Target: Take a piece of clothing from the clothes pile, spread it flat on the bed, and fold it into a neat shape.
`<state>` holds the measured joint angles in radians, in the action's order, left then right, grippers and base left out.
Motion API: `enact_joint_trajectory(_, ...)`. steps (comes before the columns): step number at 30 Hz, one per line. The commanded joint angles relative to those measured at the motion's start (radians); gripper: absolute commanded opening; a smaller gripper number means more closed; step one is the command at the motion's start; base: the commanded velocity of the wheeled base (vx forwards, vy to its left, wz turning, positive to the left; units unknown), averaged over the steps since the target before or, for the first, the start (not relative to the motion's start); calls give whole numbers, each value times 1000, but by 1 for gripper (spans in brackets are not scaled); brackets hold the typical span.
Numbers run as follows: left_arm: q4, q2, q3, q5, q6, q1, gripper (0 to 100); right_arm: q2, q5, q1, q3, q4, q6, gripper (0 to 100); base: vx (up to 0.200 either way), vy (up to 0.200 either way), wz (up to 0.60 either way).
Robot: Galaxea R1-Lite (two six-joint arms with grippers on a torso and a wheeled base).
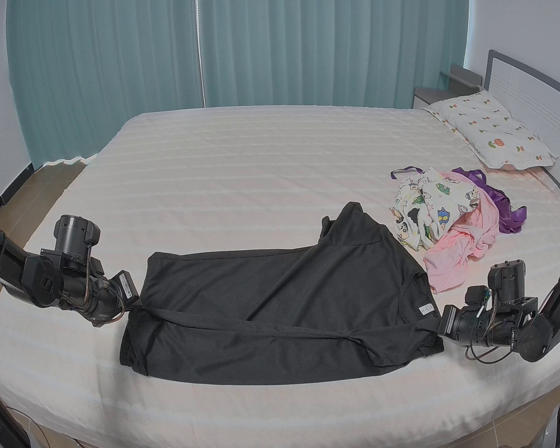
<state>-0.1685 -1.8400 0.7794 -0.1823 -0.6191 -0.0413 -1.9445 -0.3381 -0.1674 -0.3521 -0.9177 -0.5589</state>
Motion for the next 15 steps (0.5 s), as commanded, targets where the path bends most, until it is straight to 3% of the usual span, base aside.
enact_joint_trajectory(1,0,-4,0,0,-1,1,0,10,11,-1,10,2,-1,0,0,0,0)
enact_joint_trajectory(15,0,-5,1,0,-1,3,0,127,14,-3,113,49,1,0,0,0,0)
